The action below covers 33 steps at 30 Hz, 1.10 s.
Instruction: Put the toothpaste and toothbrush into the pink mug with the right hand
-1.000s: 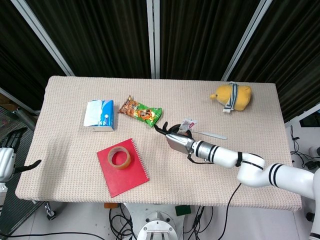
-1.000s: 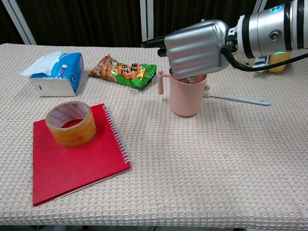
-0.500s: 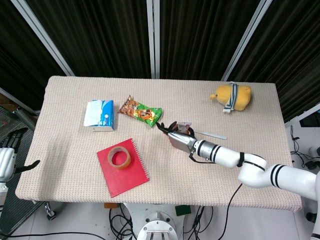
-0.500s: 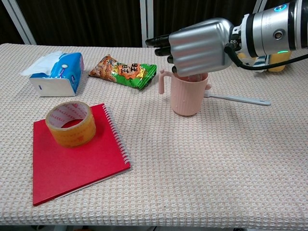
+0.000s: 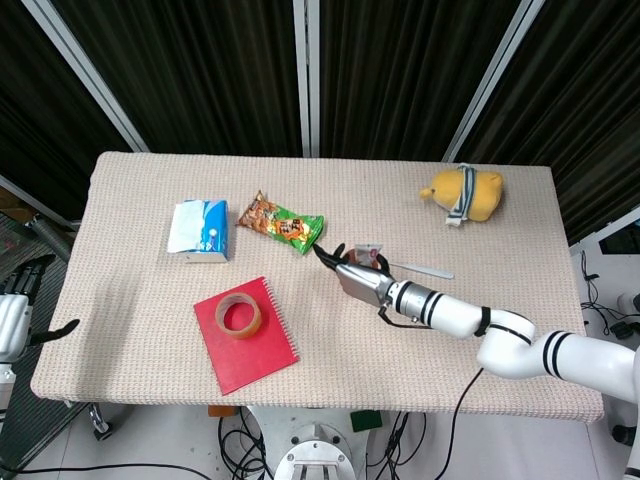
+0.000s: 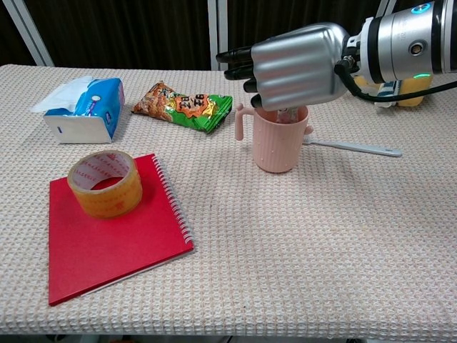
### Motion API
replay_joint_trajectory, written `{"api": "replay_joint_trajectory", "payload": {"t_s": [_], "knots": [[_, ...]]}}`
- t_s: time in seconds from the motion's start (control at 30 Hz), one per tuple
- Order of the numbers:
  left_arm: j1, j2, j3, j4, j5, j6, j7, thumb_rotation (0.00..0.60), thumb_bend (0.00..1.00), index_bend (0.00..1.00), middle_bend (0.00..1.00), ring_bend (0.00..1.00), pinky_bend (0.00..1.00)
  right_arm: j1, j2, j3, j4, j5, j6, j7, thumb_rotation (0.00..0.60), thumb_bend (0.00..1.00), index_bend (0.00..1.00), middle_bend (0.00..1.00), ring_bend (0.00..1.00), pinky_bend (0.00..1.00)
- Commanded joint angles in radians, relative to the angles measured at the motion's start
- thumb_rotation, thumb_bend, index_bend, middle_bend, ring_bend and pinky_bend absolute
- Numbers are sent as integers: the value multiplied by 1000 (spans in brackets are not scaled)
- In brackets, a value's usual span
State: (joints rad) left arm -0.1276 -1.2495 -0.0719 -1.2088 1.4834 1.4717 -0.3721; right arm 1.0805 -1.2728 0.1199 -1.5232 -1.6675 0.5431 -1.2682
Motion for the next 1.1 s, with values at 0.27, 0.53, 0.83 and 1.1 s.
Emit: {"api": "replay_joint_trajectory", "payload": {"t_s": [0.27, 0.53, 0.83, 1.1], "knots": [[-2, 3, 3, -2, 4, -3, 7, 598, 75, 96, 106, 100, 219, 4, 3, -7, -9, -5, 25, 26, 600, 402, 122, 157, 0, 0], [-1, 11, 2, -11, 5, 1, 12, 595, 75, 96, 106, 100, 219, -28, 22, 7, -48, -3, 121, 56, 600, 288, 0, 0, 0, 0], [-4, 11, 0, -17, 4, -2, 17, 594, 75, 96, 106, 100, 219, -92, 100, 38, -126, -37, 304, 138, 600, 284, 0, 0, 0, 0], [-6, 15, -1, -28, 4, -3, 31, 595, 75, 96, 106, 100, 219, -223, 112, 76, -135, 51, 524, 311, 600, 253, 0, 35, 0, 0]]}}
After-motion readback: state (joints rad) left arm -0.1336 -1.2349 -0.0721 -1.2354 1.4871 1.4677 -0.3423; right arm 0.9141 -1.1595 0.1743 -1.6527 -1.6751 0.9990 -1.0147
